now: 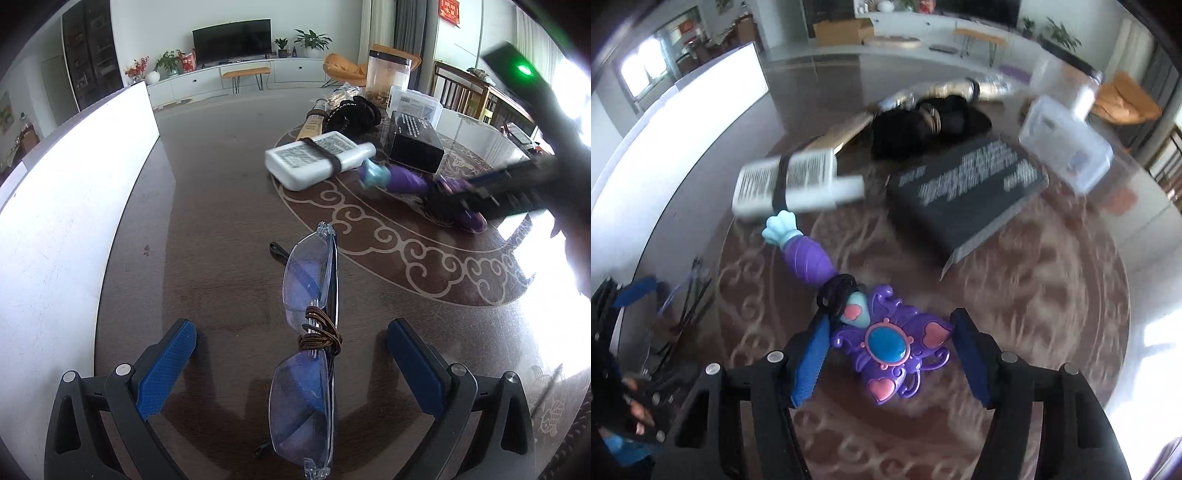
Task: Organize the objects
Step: 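Close the left tool on the glasses while the right tool grasps the purple toy figure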
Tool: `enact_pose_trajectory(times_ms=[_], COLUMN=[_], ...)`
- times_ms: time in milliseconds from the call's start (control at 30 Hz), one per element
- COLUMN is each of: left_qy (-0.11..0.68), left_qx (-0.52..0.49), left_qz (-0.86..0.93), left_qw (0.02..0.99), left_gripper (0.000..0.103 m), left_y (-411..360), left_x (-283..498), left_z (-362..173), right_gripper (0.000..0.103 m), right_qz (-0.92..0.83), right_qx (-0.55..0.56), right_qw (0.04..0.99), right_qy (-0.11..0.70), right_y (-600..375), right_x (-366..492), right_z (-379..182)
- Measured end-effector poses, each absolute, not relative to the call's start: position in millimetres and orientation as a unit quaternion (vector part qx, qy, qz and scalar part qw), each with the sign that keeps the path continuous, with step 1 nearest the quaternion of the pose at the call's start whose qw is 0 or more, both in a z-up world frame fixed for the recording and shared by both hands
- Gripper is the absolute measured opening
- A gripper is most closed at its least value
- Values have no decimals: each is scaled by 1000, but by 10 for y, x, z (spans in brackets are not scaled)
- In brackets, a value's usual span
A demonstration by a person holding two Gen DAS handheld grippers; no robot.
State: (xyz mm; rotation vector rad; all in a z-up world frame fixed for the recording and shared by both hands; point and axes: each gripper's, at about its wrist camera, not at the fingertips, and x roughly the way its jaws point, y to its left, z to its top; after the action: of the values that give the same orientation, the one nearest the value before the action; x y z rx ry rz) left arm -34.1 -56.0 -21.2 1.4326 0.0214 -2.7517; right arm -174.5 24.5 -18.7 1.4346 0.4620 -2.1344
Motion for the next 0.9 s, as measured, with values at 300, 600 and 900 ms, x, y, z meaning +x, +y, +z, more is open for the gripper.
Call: enact_pose_trajectory(times_ms=[300,600,900], left_qy=[-5,25,85], left_qx=[468,469,412], left_qz=[-884,-881,-904], left_qw=[-10,-50,-75], left_gripper=[103,74,27], left_y=[-554,-742,-832], left_x=[-279,-171,121], left_z=[-199,-122,57], right_gripper=[73,55,23], right_qz=[-741,-737,-800], right_qx=[613,509,510], right_qw=[238,330,289], right_qy=[137,298,128], right_y=[552,-79,332], right_x=[-1013,-790,-745], right_z=[-178,-158,-75])
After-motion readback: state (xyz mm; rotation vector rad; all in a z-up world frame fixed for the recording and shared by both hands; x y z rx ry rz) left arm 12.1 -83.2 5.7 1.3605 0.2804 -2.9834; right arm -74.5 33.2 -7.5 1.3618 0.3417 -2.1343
